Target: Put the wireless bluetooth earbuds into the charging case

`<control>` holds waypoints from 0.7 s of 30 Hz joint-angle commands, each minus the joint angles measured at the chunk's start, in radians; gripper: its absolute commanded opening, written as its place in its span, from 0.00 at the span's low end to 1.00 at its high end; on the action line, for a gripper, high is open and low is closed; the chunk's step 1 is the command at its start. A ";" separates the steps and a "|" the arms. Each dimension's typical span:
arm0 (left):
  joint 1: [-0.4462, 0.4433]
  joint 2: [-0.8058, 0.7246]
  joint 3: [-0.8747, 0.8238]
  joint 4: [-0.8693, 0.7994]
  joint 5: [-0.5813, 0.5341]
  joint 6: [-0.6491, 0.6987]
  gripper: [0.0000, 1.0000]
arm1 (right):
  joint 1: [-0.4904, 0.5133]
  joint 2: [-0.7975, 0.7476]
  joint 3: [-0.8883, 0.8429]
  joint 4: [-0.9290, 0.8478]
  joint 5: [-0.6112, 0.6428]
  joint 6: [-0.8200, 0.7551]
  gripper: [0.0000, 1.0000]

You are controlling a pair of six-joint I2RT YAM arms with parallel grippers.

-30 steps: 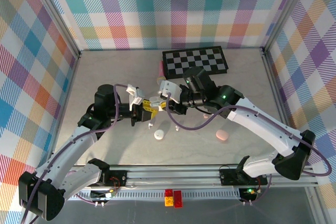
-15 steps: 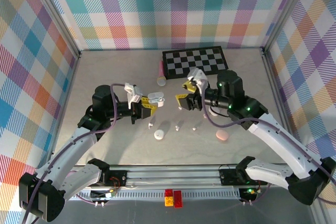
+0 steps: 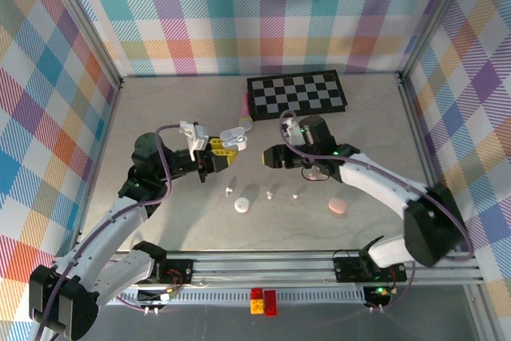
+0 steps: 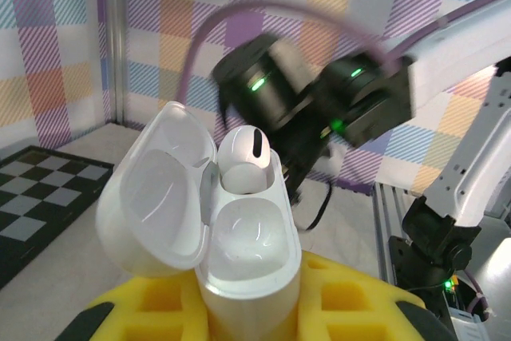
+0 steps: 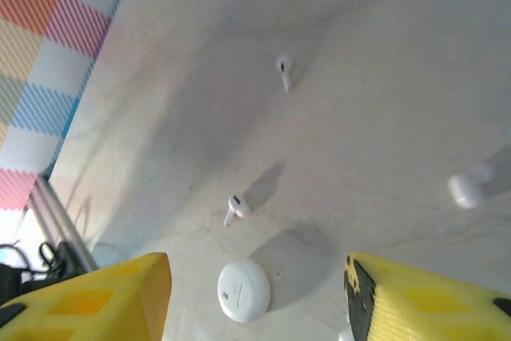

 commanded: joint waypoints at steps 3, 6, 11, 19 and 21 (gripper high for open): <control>0.009 -0.043 0.018 0.061 0.022 -0.021 0.01 | 0.049 0.205 0.127 0.054 -0.185 0.045 0.61; 0.009 -0.044 0.013 0.050 0.016 -0.014 0.01 | 0.077 0.324 0.199 0.047 -0.209 0.020 0.61; 0.011 -0.043 0.019 0.022 -0.001 -0.003 0.01 | 0.115 0.489 0.303 0.045 -0.252 -0.006 0.62; 0.057 -0.081 0.019 -0.053 -0.031 0.025 0.01 | 0.159 0.646 0.432 -0.019 -0.268 -0.072 0.61; 0.074 -0.086 0.017 -0.049 -0.029 0.017 0.01 | 0.165 0.669 0.455 -0.045 -0.261 -0.088 0.60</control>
